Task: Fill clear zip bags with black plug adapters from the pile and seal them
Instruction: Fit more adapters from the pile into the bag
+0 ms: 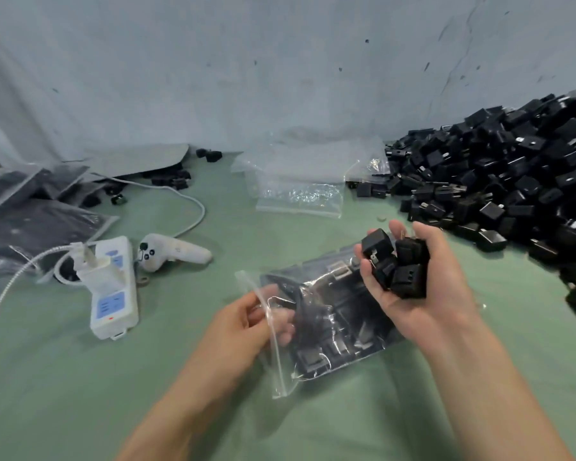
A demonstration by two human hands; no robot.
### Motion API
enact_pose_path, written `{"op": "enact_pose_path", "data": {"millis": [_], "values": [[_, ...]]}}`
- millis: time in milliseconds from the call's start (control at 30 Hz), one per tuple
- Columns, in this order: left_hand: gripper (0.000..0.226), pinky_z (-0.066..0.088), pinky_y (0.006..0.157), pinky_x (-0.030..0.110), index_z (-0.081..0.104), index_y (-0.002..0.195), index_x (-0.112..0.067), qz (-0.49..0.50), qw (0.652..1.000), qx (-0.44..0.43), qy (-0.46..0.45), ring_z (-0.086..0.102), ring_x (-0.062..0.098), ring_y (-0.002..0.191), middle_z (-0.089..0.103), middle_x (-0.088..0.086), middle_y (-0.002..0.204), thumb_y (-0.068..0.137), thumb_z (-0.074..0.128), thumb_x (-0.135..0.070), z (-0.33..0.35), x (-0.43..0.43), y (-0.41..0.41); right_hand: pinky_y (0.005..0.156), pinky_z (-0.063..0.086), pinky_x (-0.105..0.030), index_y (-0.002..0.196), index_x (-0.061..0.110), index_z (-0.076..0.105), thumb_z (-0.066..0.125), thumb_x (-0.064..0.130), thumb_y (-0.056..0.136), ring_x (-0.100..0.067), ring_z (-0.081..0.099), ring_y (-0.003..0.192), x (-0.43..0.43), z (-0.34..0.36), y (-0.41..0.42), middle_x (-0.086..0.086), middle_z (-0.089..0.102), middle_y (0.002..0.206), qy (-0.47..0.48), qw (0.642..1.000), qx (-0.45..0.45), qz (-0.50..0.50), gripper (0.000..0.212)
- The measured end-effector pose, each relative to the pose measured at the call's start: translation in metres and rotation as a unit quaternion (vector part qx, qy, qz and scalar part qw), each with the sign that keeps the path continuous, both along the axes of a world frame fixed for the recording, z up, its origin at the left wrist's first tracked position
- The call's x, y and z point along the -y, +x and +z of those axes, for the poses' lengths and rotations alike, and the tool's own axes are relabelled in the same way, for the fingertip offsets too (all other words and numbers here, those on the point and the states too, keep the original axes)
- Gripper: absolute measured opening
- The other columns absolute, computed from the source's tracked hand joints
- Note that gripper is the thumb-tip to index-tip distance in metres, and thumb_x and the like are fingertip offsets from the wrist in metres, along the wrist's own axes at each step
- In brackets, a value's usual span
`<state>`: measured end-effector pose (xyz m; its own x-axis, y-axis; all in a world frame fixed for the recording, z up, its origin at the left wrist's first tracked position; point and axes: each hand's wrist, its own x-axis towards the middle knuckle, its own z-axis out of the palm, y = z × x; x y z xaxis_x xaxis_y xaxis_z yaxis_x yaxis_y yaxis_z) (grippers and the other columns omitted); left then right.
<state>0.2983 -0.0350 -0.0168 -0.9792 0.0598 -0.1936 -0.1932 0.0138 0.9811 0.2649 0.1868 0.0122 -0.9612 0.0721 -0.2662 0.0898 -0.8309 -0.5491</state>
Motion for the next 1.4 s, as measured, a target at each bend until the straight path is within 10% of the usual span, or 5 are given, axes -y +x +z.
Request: {"op": "enact_pose_path", "data": {"millis": [200,333,700,1000,1400], "values": [[0.024,0.061,0.061,0.035,0.050,0.113,0.003,0.079,0.959,0.087,0.257,0.074,0.035,0.084,0.070,0.032,0.097,0.094,0.038,0.012,0.013,0.001,-0.002,0.068,0.059,-0.033,0.095,0.023,0.070,0.073,0.033,0.079,-0.031,0.073,0.098,0.005,0.003,0.005,-0.011,0.074,0.104,0.026,0.999,-0.005,0.023,0.019],[0.014,0.048,0.057,0.031,0.058,0.099,-0.027,0.232,0.954,-0.152,-0.112,0.057,0.007,0.055,0.061,-0.004,0.074,0.100,0.048,-0.018,0.017,0.017,0.001,0.061,0.056,-0.033,0.090,0.022,0.070,0.083,0.032,0.061,-0.034,0.072,0.098,0.016,0.009,0.013,-0.012,0.073,0.114,0.094,0.990,-0.037,0.102,0.033],[0.021,0.044,0.061,0.008,0.057,0.099,-0.043,0.056,0.967,-0.216,-0.126,0.062,-0.001,0.076,0.065,-0.016,0.095,0.084,0.071,-0.045,0.024,-0.020,0.017,0.065,0.058,-0.036,0.080,0.023,0.077,0.065,0.036,0.086,-0.022,0.072,0.084,0.044,0.014,0.034,-0.007,0.074,0.098,0.243,0.923,-0.128,0.269,0.019],[0.039,0.052,0.072,0.012,0.059,0.110,-0.040,0.047,0.961,-0.133,-0.237,0.067,0.002,0.083,0.070,-0.012,0.103,0.086,0.074,-0.013,0.001,0.054,0.023,0.052,0.053,-0.029,0.090,0.020,0.067,0.068,0.033,0.087,-0.020,0.069,0.075,-0.008,0.020,0.024,-0.007,0.076,0.107,0.271,0.958,-0.058,0.070,0.014],[0.033,0.055,0.087,0.027,0.068,0.105,-0.027,0.027,0.994,-0.077,0.068,0.071,0.020,0.099,0.074,0.003,0.096,0.081,0.071,-0.004,0.000,0.017,0.019,0.054,0.054,-0.029,0.088,0.022,0.064,0.067,0.034,0.088,-0.018,0.067,0.074,-0.012,0.011,0.015,-0.003,0.075,0.099,0.258,0.964,-0.027,0.050,0.012]]}}
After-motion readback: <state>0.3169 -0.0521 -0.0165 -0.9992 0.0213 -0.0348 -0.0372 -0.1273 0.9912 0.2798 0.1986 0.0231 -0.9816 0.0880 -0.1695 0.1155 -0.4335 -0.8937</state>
